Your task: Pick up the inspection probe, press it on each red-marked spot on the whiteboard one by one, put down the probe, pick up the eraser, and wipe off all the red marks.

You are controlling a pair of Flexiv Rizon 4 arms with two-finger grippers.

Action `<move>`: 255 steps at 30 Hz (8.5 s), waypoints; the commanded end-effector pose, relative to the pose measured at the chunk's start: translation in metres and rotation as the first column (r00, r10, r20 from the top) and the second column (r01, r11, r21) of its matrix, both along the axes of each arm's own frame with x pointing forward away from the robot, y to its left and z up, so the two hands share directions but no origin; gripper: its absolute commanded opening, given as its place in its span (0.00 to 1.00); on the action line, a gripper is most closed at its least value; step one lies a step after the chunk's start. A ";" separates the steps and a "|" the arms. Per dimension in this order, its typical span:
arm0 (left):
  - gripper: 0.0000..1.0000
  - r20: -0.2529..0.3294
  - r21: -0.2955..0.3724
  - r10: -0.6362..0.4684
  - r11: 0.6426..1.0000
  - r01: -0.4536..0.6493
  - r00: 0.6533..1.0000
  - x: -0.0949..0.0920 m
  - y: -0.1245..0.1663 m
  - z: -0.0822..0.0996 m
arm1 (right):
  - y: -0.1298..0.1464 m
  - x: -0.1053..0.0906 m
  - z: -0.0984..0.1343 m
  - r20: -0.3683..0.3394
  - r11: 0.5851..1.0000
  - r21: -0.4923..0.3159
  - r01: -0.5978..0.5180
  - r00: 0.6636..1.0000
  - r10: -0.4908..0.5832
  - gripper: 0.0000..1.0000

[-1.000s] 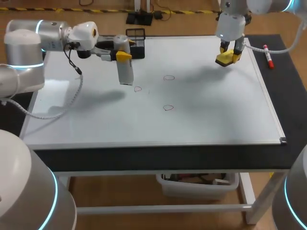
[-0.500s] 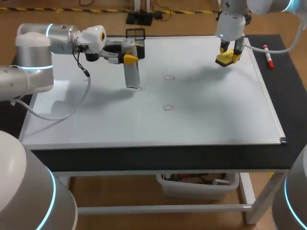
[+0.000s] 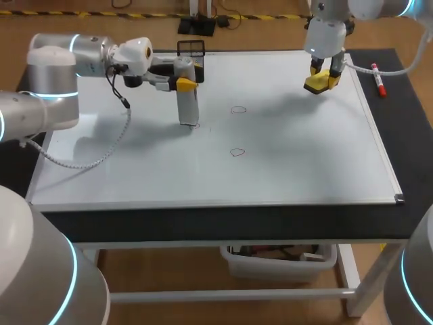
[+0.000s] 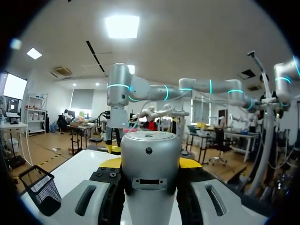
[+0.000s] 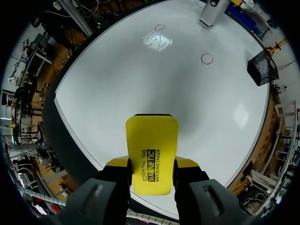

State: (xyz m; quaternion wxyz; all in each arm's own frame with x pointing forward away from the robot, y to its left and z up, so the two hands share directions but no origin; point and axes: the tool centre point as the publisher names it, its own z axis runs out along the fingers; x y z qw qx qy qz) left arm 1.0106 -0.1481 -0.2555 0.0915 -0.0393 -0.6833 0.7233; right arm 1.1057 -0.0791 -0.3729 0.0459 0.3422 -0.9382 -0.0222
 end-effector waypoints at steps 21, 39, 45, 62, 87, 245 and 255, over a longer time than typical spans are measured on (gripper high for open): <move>0.00 0.002 0.005 -0.041 0.999 0.041 0.999 0.005 -0.009 -0.019 | 0.000 0.002 0.001 -0.005 1.000 -0.004 -0.002 1.000 0.002 0.00; 0.00 -0.003 0.000 -0.044 0.999 0.044 0.999 0.006 -0.008 -0.023 | 0.000 0.002 0.001 -0.005 1.000 -0.004 -0.002 1.000 0.002 0.00; 0.00 -0.005 -0.002 -0.043 0.999 0.043 0.999 0.006 -0.007 -0.023 | 0.000 0.002 0.001 -0.005 1.000 -0.004 -0.002 1.000 0.002 0.00; 0.00 0.001 -0.007 -0.039 0.999 0.039 0.999 0.006 -0.005 -0.019 | 0.000 0.002 0.001 -0.005 1.000 -0.004 -0.002 1.000 0.002 0.00; 0.00 0.068 0.008 0.056 0.998 -0.056 0.996 0.037 0.042 0.011 | 0.000 0.002 0.001 -0.005 1.000 -0.004 -0.002 1.000 0.002 0.00; 0.00 0.089 0.047 0.355 0.932 -0.360 0.931 0.141 0.199 0.025 | 0.374 -0.089 -0.043 0.066 0.584 -0.087 -0.807 0.581 0.811 0.00; 0.00 0.089 0.047 0.355 0.932 -0.360 0.931 0.141 0.199 0.025 | 0.379 -0.093 -0.051 0.076 0.571 -0.101 -0.815 0.566 0.821 0.00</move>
